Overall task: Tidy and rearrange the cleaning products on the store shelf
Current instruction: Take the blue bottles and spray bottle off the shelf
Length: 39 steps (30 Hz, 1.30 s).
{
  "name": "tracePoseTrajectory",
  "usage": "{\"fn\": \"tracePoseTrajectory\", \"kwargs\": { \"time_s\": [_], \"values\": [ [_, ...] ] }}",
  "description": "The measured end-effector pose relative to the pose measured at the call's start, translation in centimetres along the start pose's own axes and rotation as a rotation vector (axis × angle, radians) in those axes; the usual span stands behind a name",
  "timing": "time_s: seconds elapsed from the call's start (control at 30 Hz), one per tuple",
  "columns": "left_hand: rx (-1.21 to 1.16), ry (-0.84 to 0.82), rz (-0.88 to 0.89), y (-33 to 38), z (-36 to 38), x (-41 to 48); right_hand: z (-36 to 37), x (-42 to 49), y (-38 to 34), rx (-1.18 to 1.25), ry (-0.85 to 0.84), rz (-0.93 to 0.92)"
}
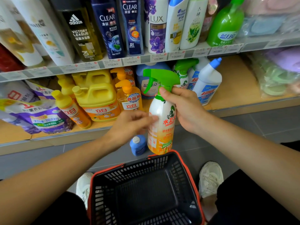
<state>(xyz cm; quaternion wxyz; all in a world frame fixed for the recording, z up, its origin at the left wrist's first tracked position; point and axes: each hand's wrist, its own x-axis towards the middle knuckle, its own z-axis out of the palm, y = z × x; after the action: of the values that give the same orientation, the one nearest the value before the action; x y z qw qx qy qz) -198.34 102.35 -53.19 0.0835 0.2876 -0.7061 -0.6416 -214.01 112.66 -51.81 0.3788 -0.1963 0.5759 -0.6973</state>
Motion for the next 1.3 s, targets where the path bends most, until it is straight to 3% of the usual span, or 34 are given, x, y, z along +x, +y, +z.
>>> {"fn": "tracePoseTrajectory", "kwargs": {
  "time_s": [0.13, 0.3, 0.7, 0.8, 1.07, 1.3],
  "values": [
    [-0.133, 0.172, 0.197, 3.2, -2.7, 1.0, -0.5, 0.4, 0.5, -0.104, -0.102, -0.027],
    [-0.072, 0.225, 0.367, 4.3, -3.9, 0.8, -0.7, 0.6, 1.2, -0.157, -0.191, -0.025],
    [-0.390, 0.166, 0.105, 3.6, -4.1, 1.2, -0.5, 0.7, 1.6, -0.323, -0.154, -0.175],
    [-0.333, 0.178, 0.215, 3.4, -4.1, 1.1, -0.5, 0.8, 1.5, -0.324, -0.156, -0.184],
    [0.181, 0.294, 0.564, 3.4, -4.8, 0.8, -0.7, 0.9, 1.6, -0.268, -0.189, -0.095],
    [0.020, 0.251, 0.471, 2.9, -4.9, 1.5, -0.8, 0.7, 1.7, -0.255, -0.190, -0.081]
  ]
}}
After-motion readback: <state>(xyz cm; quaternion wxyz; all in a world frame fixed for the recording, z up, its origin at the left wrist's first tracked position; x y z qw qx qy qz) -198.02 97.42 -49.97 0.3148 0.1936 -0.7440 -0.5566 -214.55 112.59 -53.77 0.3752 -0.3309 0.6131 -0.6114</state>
